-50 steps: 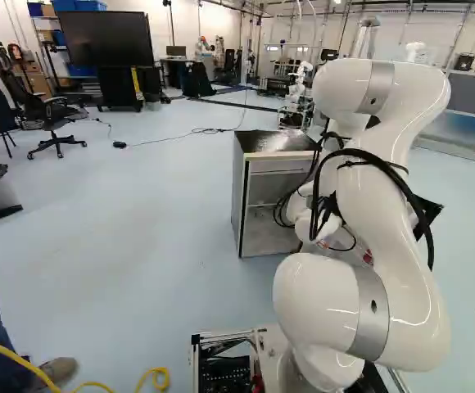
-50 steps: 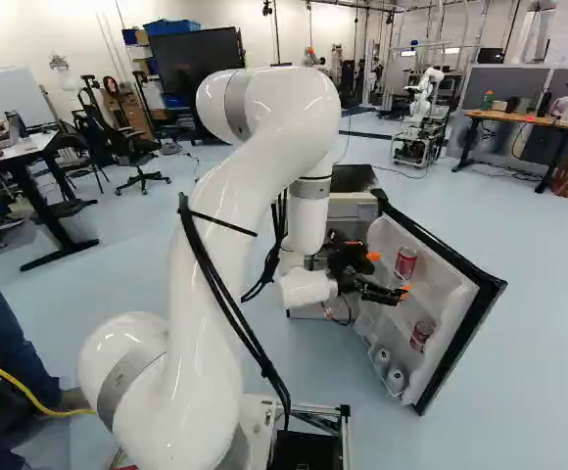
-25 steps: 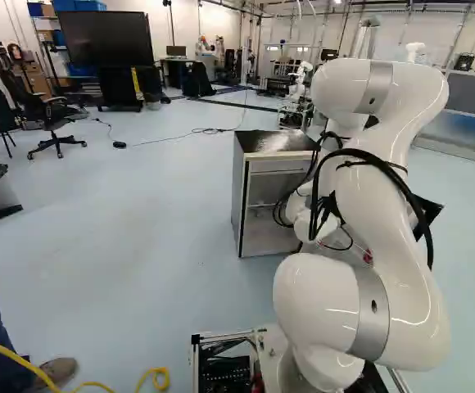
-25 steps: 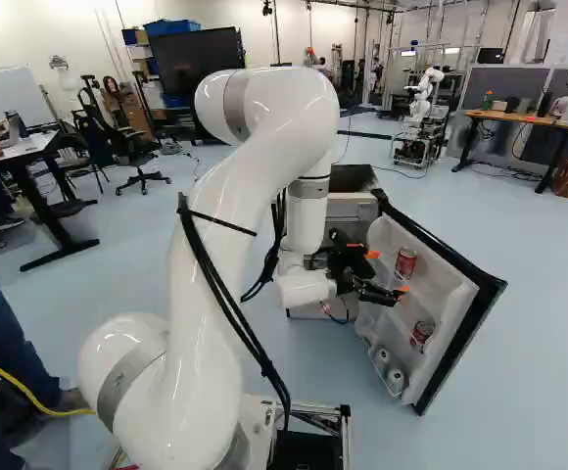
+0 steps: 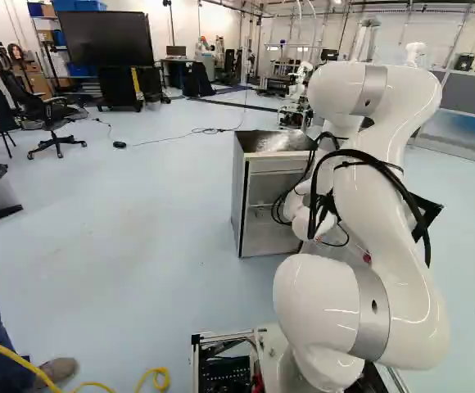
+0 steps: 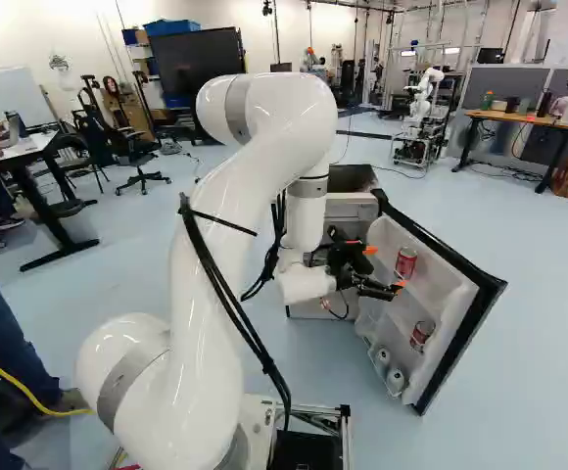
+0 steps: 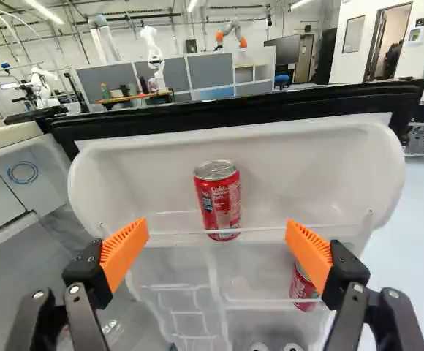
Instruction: Grab a drink from the fridge
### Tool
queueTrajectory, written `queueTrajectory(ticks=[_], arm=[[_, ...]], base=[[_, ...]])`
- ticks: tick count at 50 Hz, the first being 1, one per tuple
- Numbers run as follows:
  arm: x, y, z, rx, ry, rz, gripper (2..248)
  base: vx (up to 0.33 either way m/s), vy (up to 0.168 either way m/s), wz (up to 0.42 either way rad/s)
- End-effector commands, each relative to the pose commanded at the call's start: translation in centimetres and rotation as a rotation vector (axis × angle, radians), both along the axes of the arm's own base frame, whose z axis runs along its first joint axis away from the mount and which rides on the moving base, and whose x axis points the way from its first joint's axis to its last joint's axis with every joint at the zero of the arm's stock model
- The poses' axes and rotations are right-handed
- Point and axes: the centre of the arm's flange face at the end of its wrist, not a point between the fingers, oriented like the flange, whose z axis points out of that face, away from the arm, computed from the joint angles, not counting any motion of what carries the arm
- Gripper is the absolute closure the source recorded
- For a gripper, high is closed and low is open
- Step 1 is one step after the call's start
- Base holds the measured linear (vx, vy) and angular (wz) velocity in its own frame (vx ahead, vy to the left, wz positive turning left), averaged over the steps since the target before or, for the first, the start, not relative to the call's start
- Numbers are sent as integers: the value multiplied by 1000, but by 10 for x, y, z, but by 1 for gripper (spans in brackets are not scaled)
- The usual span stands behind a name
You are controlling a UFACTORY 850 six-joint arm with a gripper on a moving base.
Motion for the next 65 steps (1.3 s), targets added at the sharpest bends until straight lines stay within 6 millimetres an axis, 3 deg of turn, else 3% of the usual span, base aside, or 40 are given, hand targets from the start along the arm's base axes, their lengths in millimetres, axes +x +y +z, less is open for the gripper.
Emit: queueTrajectory(ticks=[32,65], arm=[[12,-10,-5,6,-11,-6,3],[12,-12,-16,105,42,-21,3]], base=[[0,0,0],[0,0,0]])
